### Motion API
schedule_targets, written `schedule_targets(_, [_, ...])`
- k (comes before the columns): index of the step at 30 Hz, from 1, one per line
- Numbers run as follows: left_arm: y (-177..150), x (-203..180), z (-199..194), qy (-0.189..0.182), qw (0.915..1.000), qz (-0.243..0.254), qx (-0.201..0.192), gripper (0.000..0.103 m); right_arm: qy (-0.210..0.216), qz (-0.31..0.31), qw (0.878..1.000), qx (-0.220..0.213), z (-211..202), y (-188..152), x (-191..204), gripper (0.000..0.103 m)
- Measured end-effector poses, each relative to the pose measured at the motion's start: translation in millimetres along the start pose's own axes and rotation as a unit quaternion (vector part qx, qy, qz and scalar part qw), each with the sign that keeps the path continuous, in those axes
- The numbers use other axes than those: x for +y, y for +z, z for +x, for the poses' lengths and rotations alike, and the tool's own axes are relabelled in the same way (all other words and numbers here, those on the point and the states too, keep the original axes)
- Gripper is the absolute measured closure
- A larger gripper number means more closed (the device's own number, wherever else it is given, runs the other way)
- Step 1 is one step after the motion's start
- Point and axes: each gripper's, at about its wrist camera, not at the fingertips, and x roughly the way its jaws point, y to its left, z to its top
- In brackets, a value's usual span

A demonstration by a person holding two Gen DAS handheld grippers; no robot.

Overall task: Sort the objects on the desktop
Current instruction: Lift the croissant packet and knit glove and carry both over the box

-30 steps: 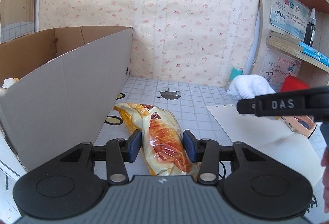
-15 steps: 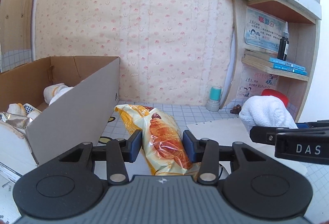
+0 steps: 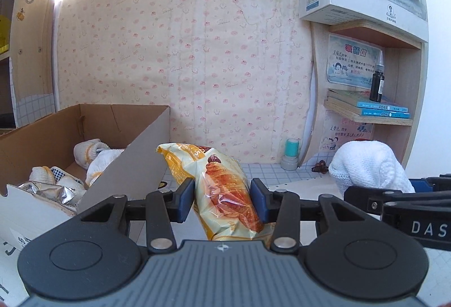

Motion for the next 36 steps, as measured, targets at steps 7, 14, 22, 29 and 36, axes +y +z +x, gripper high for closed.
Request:
schedule_targets(7, [10, 5, -21, 0.002, 0.9997, -0.001, -0.024, 0.057, 0.004, -0.005, 1.0, -0.017, -18, 4, 8, 0.05])
schedule_targets(14, [17, 14, -40, 0.007, 0.999, -0.003, -0.044, 0.057, 0.011, -0.013, 0.999, -0.034, -33, 9, 18, 0.05])
schedule_targets(22, [26, 31, -56, 0.022, 0.9978, -0.01, -0.062, 0.057, 0.024, -0.025, 0.998, -0.045, -44, 16, 36, 0.05])
schedule_targets(29, [32, 47, -65, 0.039, 0.9967, -0.017, -0.07, 0.057, 0.042, -0.035, 0.997, -0.052, -48, 23, 54, 0.05])
schedule_targets(36, [37, 67, -76, 0.057, 0.9951, -0.022, -0.078, 0.057, 0.059, -0.042, 0.996, -0.056, -50, 30, 72, 0.05])
